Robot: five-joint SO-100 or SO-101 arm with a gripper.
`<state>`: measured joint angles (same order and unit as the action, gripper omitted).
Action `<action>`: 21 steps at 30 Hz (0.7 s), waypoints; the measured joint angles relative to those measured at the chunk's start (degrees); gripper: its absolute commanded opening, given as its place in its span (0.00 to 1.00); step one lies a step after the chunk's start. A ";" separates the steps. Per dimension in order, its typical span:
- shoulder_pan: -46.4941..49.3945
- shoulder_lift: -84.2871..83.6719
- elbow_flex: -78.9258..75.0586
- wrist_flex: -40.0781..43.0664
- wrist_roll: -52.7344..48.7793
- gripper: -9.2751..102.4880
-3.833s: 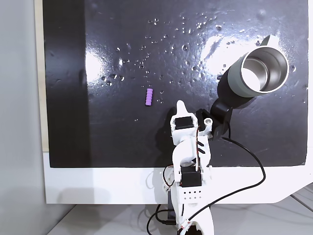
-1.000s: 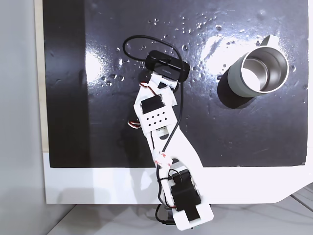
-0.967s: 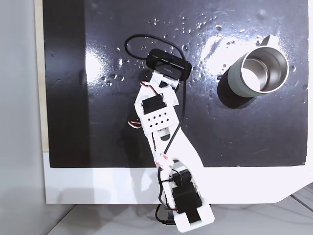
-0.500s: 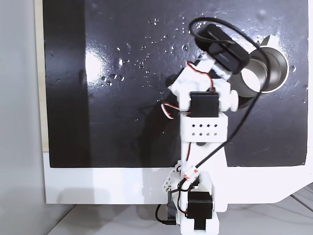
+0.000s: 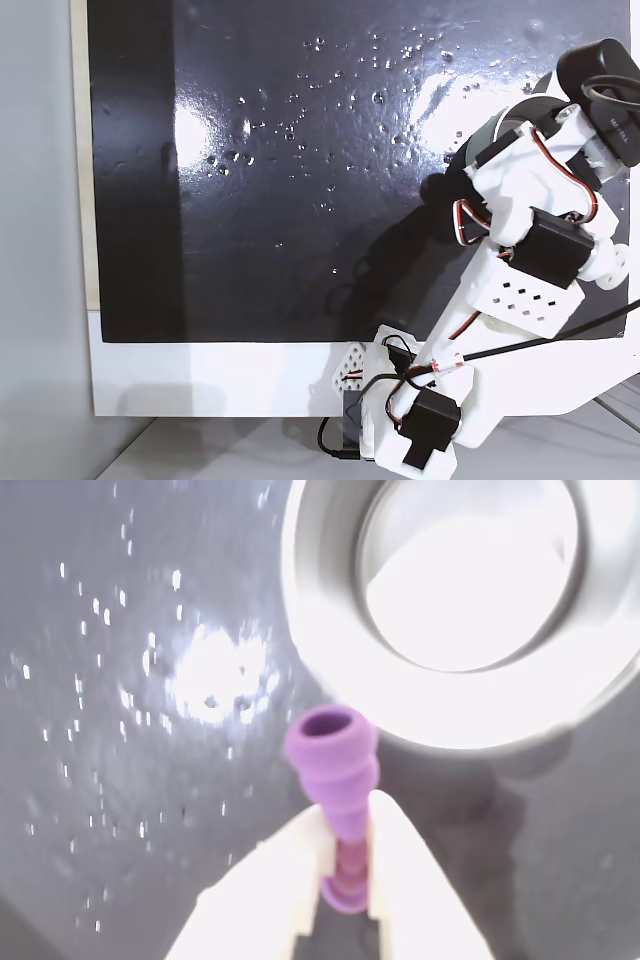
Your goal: Grasp a pengrip and put it in the cup.
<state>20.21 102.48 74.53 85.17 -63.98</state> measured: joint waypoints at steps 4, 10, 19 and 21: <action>1.14 -2.11 -0.09 -2.55 -1.58 0.08; 2.55 -4.31 -0.09 -4.75 -5.62 0.08; 4.31 -5.01 0.00 -7.73 -9.32 0.24; 4.48 -4.92 0.00 -7.73 -9.84 0.31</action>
<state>24.70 97.56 74.53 77.43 -73.83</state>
